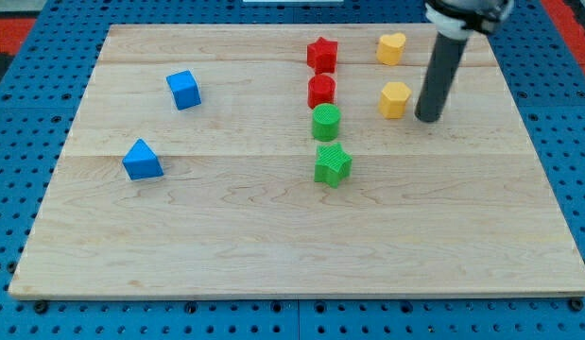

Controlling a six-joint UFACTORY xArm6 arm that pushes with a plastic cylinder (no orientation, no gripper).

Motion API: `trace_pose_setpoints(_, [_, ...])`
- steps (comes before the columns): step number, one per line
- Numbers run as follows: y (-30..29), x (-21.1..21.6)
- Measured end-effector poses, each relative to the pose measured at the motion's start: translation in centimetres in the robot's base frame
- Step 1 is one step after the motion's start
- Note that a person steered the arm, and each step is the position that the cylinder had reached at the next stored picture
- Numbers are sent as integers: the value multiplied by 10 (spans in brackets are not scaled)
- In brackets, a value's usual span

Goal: Push the blue triangle below the yellow hexagon

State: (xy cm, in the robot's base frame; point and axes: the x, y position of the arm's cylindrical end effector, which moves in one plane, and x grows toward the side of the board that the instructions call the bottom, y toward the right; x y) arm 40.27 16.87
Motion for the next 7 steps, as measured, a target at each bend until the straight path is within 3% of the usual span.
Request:
trace_pose_setpoints(3, [-14, -37])
trace_pose_setpoints(4, [-12, -29])
trace_pose_setpoints(5, [3, 97])
trace_pose_setpoints(6, [-48, 209])
trace_pose_setpoints(7, [-175, 202])
